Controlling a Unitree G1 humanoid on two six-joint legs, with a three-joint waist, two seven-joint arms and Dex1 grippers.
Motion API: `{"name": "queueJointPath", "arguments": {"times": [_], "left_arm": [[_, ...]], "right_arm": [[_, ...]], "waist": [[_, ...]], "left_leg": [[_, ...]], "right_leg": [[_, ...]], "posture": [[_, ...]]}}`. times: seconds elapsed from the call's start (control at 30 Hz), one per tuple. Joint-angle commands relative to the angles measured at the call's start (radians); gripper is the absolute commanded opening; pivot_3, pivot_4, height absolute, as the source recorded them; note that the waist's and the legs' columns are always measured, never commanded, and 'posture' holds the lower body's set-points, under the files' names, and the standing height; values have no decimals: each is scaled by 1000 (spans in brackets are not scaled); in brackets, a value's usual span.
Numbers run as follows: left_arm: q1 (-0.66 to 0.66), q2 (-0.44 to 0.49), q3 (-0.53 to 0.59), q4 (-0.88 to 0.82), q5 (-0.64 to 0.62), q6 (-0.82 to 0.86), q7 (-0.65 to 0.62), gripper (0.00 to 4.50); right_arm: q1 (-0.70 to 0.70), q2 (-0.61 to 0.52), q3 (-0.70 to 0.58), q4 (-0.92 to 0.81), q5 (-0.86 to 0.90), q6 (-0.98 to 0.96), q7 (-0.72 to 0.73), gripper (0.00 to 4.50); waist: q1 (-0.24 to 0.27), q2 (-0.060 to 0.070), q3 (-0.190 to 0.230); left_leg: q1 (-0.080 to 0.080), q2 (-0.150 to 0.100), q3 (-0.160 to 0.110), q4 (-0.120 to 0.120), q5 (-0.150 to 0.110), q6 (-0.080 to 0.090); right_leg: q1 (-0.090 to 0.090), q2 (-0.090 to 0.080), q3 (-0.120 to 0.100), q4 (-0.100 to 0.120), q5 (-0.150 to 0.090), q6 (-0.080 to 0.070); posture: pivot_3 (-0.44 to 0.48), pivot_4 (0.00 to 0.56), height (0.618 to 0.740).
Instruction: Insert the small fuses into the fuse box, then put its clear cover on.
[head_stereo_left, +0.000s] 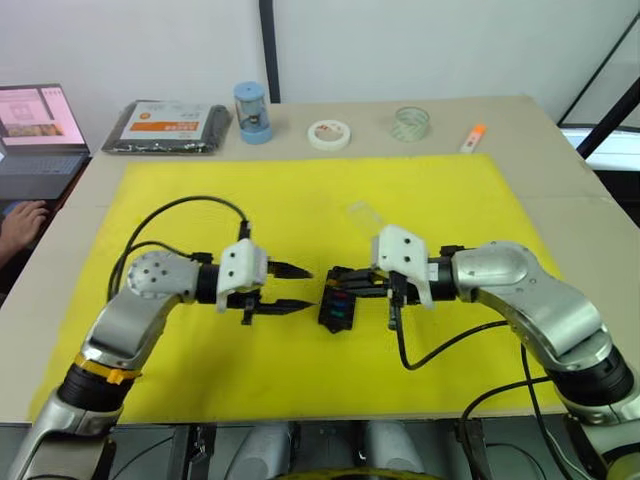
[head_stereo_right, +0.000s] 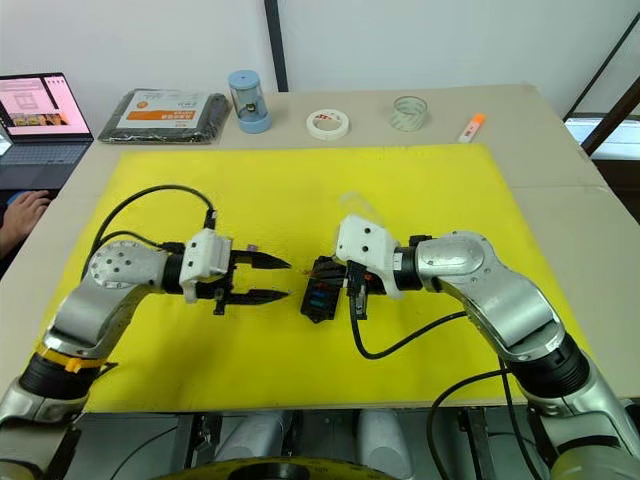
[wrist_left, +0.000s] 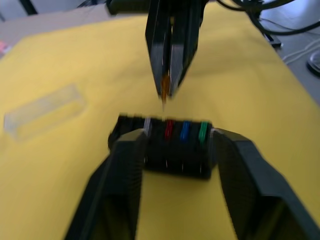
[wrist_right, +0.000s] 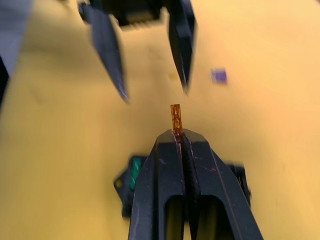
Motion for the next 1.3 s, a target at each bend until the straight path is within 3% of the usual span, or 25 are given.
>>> {"name": "queueJointPath", "arguments": {"times": [0.03, 0.1, 0.13, 0.43, 1.3], "left_arm": [[32, -43, 40, -15, -64, -18, 13, 3609], [36, -83, 38, -1, -64, -32, 36, 4350], [34, -104, 36, 10, -56, -41, 47, 4453], [16, -166, 1, 16, -9, -50, 106, 4453], [-17, -166, -28, 56, 57, -65, 130, 4453]], "right_arm": [[-78, -27, -23, -9, -1, 92, -23, 0], [-105, -34, -5, 12, -8, 121, -28, 0], [-116, -37, 8, 24, -16, 123, -27, 0], [-172, -35, 73, 59, -51, 144, -7, 0], [-240, 31, 197, 160, -151, 116, 18, 0]], "waist": [[2, 1, 0], [6, 0, 0], [6, 0, 0], [1, -1, 0], [2, 0, 0]], "left_leg": [[0, 0, 0, 0, 0, 0], [0, 0, -1, 0, 0, 0], [-1, 0, -1, 0, 0, 0], [0, 0, 0, 0, 0, 1], [0, 0, 0, 0, 0, 1]], "right_leg": [[0, 0, 0, 0, 0, 0], [1, -1, 0, 0, 0, 0], [1, -1, 0, -1, 0, 0], [0, -1, 0, 0, 0, 0], [0, 0, 0, 0, 0, 0]], "posture": [[0, 150, 740], [0, 150, 740], [0, 150, 740], [0, 150, 740], [0, 150, 740]]}}
